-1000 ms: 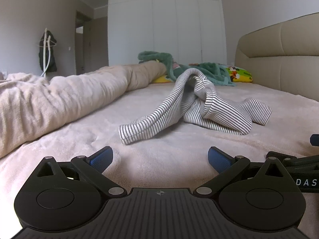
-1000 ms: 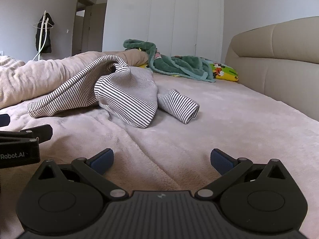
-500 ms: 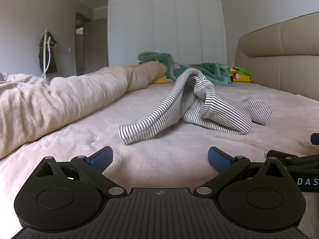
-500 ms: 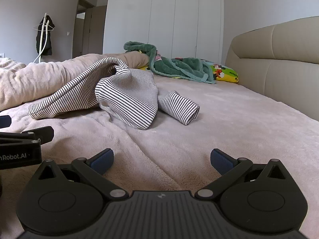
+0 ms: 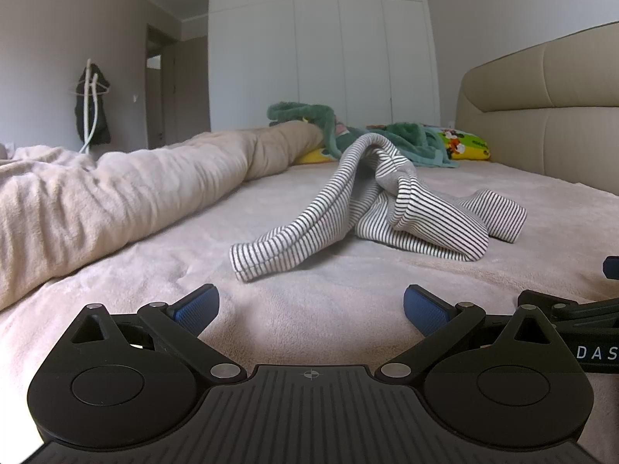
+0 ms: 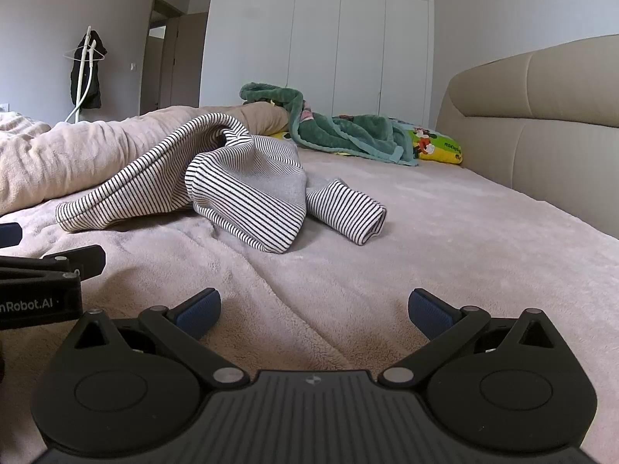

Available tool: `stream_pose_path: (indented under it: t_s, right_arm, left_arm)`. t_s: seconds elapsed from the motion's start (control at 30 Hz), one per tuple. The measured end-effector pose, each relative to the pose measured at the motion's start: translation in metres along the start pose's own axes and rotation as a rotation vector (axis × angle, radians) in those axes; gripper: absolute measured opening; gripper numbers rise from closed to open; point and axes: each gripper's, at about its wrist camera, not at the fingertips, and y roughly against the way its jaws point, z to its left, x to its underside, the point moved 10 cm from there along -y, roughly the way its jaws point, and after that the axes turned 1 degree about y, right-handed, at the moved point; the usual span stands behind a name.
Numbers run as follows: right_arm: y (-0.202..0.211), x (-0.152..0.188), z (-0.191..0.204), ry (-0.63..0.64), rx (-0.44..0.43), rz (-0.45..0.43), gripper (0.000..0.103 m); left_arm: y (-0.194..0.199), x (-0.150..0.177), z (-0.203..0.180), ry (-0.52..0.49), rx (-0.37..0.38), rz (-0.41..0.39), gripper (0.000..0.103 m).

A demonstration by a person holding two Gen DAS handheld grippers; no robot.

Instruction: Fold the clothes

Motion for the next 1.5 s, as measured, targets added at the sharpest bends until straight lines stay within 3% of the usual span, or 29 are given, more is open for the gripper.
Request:
stream_pose_path:
  t_s: [1.3, 1.5]
  right_arm:
    - [0.0041, 0.0003, -0.0014, -0.017, -0.006, -0.015, 0.103]
    - [0.0022, 0.0006, -0.0017, -0.029, -0.017, 0.005, 0.103]
  left_arm:
    - [0.004, -0.0008, -0.0059, -0.06, -0.032, -0.026, 0.103]
    - [-0.0006, -0.0003, -0.0066, -0.07, -0.015, 0.014, 0.103]
